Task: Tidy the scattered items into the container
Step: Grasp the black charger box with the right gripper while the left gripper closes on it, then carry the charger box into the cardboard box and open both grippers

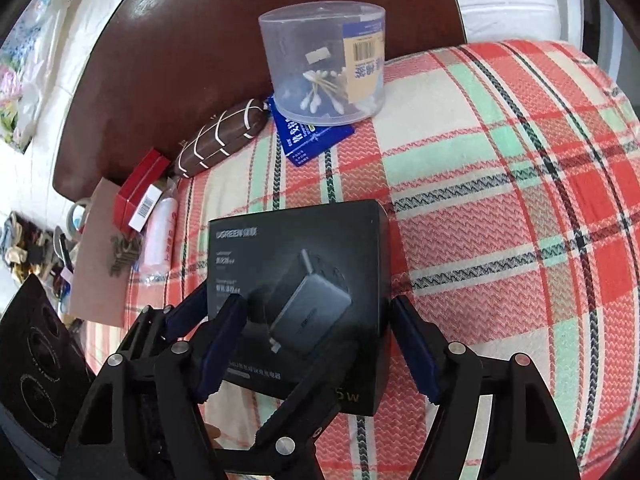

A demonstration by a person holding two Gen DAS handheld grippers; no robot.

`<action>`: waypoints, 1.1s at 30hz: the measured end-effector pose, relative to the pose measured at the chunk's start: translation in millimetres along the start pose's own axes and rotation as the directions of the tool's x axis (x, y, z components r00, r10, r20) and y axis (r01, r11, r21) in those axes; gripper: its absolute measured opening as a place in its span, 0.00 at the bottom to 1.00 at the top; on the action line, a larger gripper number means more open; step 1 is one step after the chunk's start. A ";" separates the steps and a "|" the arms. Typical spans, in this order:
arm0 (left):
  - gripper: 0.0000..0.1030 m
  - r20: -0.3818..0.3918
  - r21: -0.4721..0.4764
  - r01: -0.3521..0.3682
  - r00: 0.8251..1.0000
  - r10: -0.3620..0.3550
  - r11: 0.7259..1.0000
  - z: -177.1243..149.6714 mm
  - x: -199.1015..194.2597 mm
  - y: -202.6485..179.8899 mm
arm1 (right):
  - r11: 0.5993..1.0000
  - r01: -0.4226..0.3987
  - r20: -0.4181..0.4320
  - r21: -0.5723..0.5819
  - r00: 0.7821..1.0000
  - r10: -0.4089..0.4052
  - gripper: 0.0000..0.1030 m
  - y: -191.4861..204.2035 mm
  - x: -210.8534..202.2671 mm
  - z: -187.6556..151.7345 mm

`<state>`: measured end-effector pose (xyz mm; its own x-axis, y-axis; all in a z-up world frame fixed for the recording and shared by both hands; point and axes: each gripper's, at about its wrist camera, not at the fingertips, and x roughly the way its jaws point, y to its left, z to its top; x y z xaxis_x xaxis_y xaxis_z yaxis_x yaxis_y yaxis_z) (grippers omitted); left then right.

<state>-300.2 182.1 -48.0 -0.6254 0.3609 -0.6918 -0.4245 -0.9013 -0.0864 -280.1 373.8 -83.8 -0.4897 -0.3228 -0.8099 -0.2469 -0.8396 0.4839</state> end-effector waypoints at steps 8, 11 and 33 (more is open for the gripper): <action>0.92 0.022 0.062 -0.050 0.999 0.049 0.997 -10.2 -14.6 0.3 | 0.981 0.146 0.028 -0.126 0.989 -0.144 0.82 -0.9 -9.7 12.2; 0.94 0.020 0.017 -0.076 0.997 0.076 0.997 -13.5 -15.4 0.5 | 0.985 0.133 -0.024 -0.107 0.990 -0.136 0.83 0.0 -3.3 19.9; 1.00 0.084 -0.170 -0.177 0.978 0.193 0.969 -1.4 16.1 -2.0 | 0.979 0.099 -0.400 -0.180 0.902 -0.164 1.00 31.2 57.5 58.6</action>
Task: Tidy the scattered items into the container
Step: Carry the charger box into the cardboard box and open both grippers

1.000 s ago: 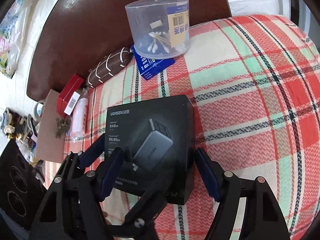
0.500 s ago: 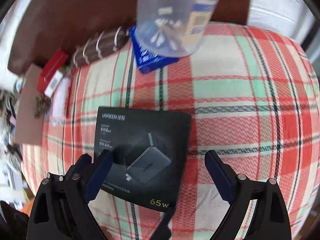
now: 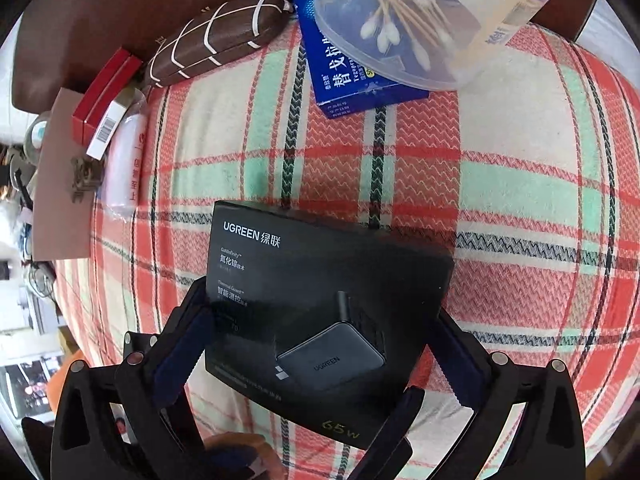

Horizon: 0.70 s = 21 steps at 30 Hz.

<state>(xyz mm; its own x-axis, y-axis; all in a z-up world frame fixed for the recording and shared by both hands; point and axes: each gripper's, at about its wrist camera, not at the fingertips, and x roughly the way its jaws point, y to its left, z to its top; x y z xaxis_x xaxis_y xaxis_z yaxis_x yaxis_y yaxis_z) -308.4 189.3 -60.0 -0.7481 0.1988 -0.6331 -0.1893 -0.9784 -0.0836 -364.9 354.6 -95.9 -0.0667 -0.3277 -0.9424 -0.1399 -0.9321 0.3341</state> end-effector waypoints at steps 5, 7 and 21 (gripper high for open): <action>0.99 0.023 0.004 0.018 1.000 -0.018 1.000 0.1 -1.4 4.3 | 1.000 0.013 0.034 0.013 0.999 -0.013 1.00 2.1 -4.6 -3.1; 0.99 0.026 0.005 0.027 0.999 -0.027 1.000 1.5 -2.4 6.9 | 0.999 0.013 0.054 0.030 0.998 -0.015 0.99 2.3 -7.6 -3.5; 0.99 0.111 0.052 0.000 0.994 -0.006 0.999 24.2 -41.1 24.7 | 1.000 -0.002 0.152 0.000 0.988 0.002 0.97 42.5 -45.7 -15.9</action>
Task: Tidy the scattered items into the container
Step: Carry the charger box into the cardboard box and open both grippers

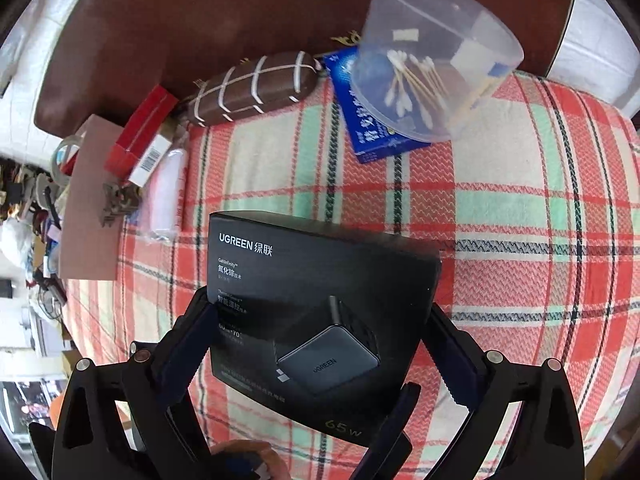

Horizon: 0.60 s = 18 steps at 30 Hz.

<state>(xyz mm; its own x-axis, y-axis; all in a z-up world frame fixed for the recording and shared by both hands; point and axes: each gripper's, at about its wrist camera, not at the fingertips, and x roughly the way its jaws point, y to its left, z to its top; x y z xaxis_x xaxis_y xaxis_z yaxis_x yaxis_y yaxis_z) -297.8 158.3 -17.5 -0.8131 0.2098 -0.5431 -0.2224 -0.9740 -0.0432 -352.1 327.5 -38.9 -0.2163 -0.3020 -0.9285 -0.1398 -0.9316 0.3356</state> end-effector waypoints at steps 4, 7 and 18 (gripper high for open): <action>0.99 0.029 0.005 -0.018 0.999 0.017 1.000 12.0 -17.8 15.0 | 1.000 -0.010 0.024 -0.022 1.000 0.010 0.97 21.7 -16.3 0.1; 0.99 0.058 -0.001 -0.039 0.998 0.039 0.999 23.7 -34.5 33.9 | 0.999 -0.019 0.045 -0.048 0.999 0.021 0.97 47.5 -28.8 1.0; 0.99 0.186 -0.104 -0.209 0.956 0.225 0.972 73.6 -107.8 183.6 | 0.962 -0.064 0.091 -0.264 0.992 0.091 0.97 234.7 -49.6 16.1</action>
<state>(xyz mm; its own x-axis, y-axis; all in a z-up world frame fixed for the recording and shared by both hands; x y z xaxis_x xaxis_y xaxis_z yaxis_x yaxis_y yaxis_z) -290.6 -36.8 94.8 -0.9280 -0.0029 -0.3727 0.0097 -0.9998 -0.0161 -389.7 127.1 88.5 -0.3152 -0.3657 -0.8758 0.1345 -0.9307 0.3402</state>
